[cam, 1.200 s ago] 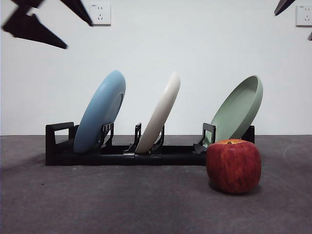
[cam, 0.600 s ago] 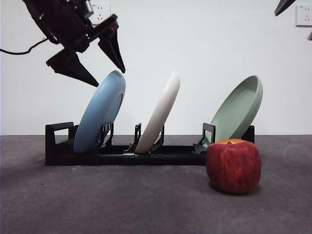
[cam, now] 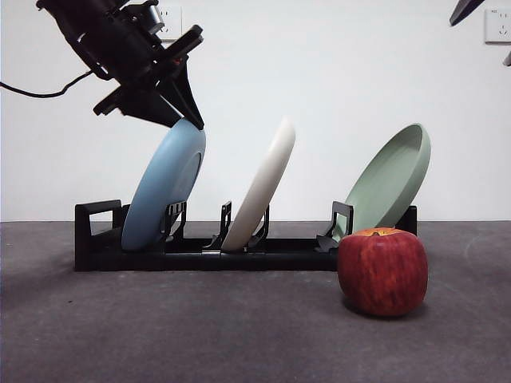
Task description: Take the blue plate from the plate rack,put the plate on the table,take the apple from the table,put the apple in the plate
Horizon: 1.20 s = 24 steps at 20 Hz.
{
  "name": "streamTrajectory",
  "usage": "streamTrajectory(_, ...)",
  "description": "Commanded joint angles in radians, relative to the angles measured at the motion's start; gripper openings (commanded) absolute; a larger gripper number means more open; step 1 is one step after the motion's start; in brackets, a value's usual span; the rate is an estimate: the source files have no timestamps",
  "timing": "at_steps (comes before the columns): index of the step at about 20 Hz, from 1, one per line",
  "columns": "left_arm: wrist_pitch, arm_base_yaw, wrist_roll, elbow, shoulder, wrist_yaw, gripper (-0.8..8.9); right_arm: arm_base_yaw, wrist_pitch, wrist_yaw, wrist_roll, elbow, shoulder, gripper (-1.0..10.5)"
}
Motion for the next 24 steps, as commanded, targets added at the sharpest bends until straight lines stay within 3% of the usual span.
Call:
streamTrajectory(1, 0.018, 0.003, 0.014, -0.001, 0.006, 0.015, -0.09, 0.002, 0.005, 0.0, -0.004, -0.001, -0.001, 3.8)
streamTrajectory(7, -0.007, 0.003, 0.022, 0.096, -0.013, 0.038, -0.09, 0.002, 0.005, 0.002, -0.005, -0.001, -0.001, 3.8)
streamTrajectory(14, -0.329, -0.068, 0.221, 0.357, -0.153, 0.028, -0.09, 0.002, 0.003, 0.001, -0.005, -0.001, 0.0, 3.8)
streamTrajectory(16, -0.444, -0.109, 0.282, 0.368, -0.226, -0.021, -0.09, 0.002, -0.011, 0.002, -0.005, -0.001, 0.0, 3.8)
streamTrajectory(20, -0.696, -0.205, 0.346, 0.368, -0.343, -0.236, -0.09, 0.002, -0.067, 0.002, -0.009, -0.001, 0.0, 3.8)
streamTrajectory(24, -0.871, -0.314, 0.332, 0.351, -0.414, -0.261, -0.08, 0.002, -0.102, 0.007, -0.016, -0.001, 0.0, 3.8)
